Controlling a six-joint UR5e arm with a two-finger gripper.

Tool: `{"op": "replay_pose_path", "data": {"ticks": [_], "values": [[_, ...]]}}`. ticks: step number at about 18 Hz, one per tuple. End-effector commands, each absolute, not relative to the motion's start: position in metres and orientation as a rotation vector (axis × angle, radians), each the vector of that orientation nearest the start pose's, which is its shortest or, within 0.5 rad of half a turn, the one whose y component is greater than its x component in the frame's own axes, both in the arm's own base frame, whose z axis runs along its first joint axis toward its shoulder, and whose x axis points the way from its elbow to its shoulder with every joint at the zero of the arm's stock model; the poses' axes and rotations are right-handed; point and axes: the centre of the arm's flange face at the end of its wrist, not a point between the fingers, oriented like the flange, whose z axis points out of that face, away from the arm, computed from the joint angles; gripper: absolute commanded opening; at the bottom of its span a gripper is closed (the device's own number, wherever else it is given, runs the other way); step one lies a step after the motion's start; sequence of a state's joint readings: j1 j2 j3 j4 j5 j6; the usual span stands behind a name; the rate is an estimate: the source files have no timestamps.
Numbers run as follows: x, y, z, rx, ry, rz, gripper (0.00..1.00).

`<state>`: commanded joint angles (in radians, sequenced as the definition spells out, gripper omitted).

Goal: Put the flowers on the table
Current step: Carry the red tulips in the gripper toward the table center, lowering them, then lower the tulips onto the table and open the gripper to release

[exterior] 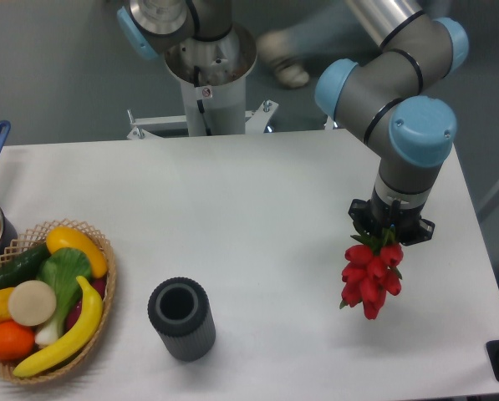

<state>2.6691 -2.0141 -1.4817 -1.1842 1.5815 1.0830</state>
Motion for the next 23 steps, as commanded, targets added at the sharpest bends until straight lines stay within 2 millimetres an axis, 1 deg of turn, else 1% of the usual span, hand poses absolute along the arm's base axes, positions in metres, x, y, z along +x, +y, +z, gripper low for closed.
{"op": "replay_pose_path", "data": {"ticks": [2, 3, 4, 6, 8, 9, 12, 16, 18, 19, 20, 21, 22, 23], "values": [[-0.513, 0.417, 0.303, -3.143, -0.010, 0.015, 0.09], [-0.503, 0.424, 0.296, -3.150, 0.017, -0.004, 0.09], [-0.495, 0.426, 0.289, -3.150, 0.029, -0.034, 0.10], [-0.481, 0.423, 0.278, -3.124, 0.027, -0.098, 0.10], [-0.464, 0.416, 0.262, -3.133, 0.030, -0.152, 0.12], [-0.459, 0.415, 0.257, -3.138, 0.037, -0.169, 0.14], [-0.443, 0.422, 0.248, -3.146, 0.065, -0.200, 0.23], [-0.441, 0.427, 0.247, -3.118, 0.061, -0.197, 0.40], [-0.440, 0.433, 0.247, -3.092, 0.065, -0.145, 0.46], [-0.440, 0.434, 0.245, -3.090, 0.065, -0.136, 0.52], [-0.440, 0.434, 0.245, -3.088, 0.068, -0.132, 0.64], [-0.440, 0.433, 0.245, -3.089, 0.068, -0.129, 0.93], [-0.440, 0.433, 0.243, -3.088, 0.066, -0.125, 1.00], [-0.440, 0.433, 0.243, -3.083, 0.066, -0.110, 1.00]]}}
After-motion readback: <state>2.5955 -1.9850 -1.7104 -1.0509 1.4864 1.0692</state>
